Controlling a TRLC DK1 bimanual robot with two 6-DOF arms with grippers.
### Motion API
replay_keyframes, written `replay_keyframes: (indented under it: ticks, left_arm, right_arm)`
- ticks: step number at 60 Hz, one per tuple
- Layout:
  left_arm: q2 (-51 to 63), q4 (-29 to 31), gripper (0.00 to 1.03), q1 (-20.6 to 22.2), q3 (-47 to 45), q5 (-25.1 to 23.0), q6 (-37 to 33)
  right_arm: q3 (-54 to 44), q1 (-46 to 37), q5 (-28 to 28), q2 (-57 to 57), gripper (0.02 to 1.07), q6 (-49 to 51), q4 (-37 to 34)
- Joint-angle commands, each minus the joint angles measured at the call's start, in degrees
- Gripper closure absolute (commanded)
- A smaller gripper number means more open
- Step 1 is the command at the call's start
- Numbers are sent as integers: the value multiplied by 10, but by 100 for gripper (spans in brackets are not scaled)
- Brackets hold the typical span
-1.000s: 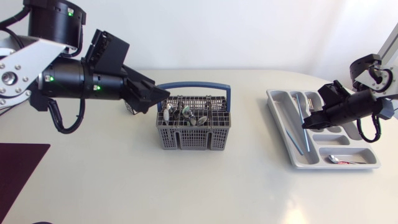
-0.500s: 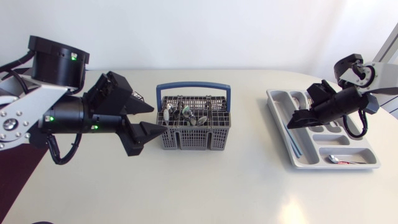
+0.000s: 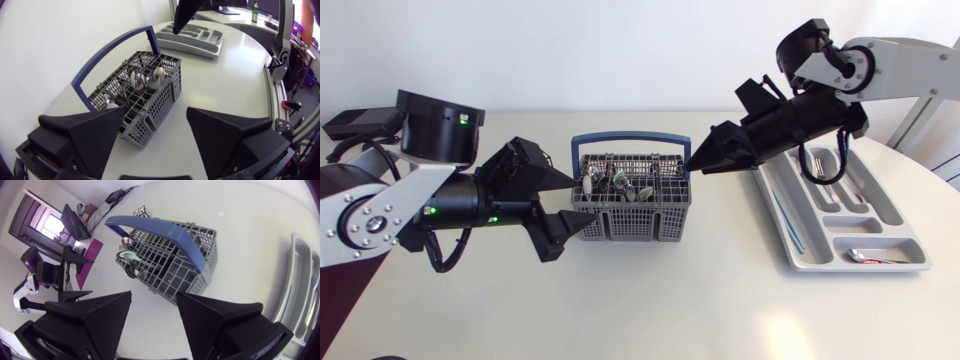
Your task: Transfer all utensils from the basket to the drawer tray.
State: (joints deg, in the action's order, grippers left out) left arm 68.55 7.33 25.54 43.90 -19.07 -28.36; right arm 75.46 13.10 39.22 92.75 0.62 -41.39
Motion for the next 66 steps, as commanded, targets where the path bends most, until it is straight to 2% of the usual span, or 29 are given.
replay_keyframes:
  ticks: [1, 13, 24, 34, 48, 57, 66]
  left_arm:
    - [13, -14, 17, 7, -15, 3, -6]
    - [28, -43, 17, 21, -22, 21, -1]
    - [33, -64, 17, 29, -30, 37, -1]
    - [33, -71, 17, 28, -34, 38, -2]
    - [33, -80, 17, 29, -39, 41, -4]
    - [34, -80, 17, 30, -40, 41, -4]
    - [34, -80, 17, 33, -41, 42, -3]
  right_arm:
    - [14, 18, 15, 35, 40, -50, -4]
    - [17, 58, 22, 75, 40, -139, 35]
    - [40, 86, 19, 119, 41, -171, 54]
    - [47, 97, 9, 144, 61, -207, 90]
    - [50, 100, 0, 149, 80, -224, 116]
    - [49, 101, -1, 149, 101, -226, 114]
    - [48, 104, 1, 151, 102, -225, 107]
